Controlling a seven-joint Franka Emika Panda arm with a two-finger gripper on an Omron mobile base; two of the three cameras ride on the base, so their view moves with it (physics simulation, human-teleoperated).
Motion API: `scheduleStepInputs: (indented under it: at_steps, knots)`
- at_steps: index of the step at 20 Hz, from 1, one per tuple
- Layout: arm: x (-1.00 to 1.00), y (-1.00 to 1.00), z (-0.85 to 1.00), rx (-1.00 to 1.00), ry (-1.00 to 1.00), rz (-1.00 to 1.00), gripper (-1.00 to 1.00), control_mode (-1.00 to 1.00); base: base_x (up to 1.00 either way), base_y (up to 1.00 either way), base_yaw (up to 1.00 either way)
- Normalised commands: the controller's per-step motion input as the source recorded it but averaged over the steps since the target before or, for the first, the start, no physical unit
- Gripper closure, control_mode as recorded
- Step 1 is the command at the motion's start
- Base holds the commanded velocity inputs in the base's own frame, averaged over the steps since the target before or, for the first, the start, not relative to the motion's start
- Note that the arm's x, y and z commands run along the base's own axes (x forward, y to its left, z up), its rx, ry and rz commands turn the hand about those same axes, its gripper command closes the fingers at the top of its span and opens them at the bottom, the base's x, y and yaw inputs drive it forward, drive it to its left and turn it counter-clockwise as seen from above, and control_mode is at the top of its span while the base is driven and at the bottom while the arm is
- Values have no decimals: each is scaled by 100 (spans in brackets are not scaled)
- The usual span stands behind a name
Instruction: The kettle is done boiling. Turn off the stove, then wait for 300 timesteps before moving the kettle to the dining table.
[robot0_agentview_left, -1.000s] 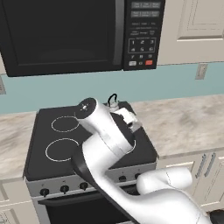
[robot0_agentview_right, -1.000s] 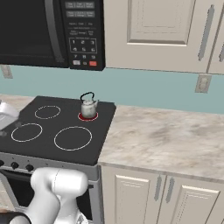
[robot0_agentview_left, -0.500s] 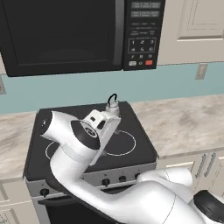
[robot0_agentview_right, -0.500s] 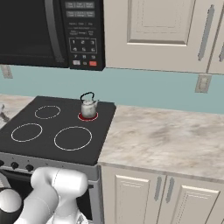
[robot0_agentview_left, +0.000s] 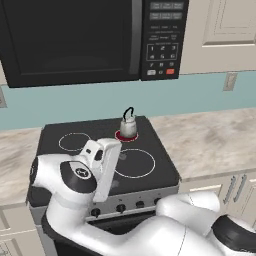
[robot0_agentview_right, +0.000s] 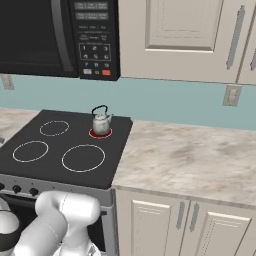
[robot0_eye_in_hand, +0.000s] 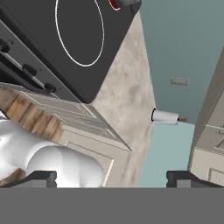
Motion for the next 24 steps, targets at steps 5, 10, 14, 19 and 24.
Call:
scheduleStepInputs:
  at_steps: [5,10,14,19,24]
  knots:
    - [-34,0,-29,-14,0,19,-100,-100,0,0,0]
    - [-43,0,-19,-14,0,23,-100,-100,0,0,0]
    - [-21,0,-13,-11,2,23,-100,-100,0,0,0]
    - [-5,-7,-16,-9,4,22,-100,-100,0,0,0]
    - [0,-3,-25,-12,8,22,-100,-100,0,0,0]
